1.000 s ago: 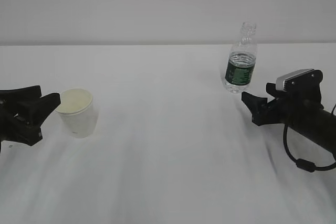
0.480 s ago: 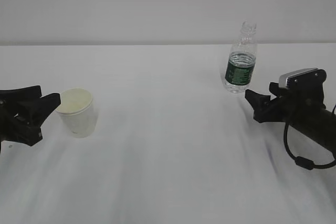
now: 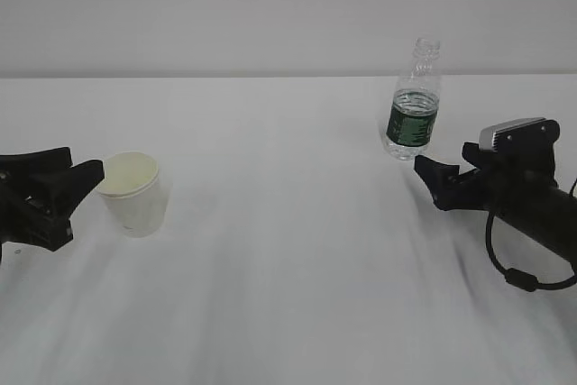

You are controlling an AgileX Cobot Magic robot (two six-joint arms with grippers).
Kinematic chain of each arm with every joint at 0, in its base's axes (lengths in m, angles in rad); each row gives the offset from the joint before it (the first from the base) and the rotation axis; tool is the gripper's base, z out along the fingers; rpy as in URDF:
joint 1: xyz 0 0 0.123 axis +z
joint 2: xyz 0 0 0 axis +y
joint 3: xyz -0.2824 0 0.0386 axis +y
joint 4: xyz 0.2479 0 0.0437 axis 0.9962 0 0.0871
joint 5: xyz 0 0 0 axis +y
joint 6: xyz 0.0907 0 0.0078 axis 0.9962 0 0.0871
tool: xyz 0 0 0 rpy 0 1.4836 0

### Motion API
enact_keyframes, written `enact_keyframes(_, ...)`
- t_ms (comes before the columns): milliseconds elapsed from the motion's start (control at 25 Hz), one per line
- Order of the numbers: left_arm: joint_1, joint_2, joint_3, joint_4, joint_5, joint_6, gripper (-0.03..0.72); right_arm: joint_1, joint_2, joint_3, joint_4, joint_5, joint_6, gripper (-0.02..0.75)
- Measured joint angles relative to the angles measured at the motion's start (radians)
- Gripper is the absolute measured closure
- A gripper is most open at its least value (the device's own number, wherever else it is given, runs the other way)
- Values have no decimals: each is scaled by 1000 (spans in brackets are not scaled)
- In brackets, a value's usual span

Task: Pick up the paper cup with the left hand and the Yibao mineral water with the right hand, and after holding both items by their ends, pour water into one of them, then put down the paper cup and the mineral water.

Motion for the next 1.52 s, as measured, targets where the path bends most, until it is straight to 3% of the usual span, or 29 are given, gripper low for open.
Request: enact_keyframes(1520, 0, 0, 0, 0, 0, 13, 347, 0, 90, -256, -31, 0, 93, 55)
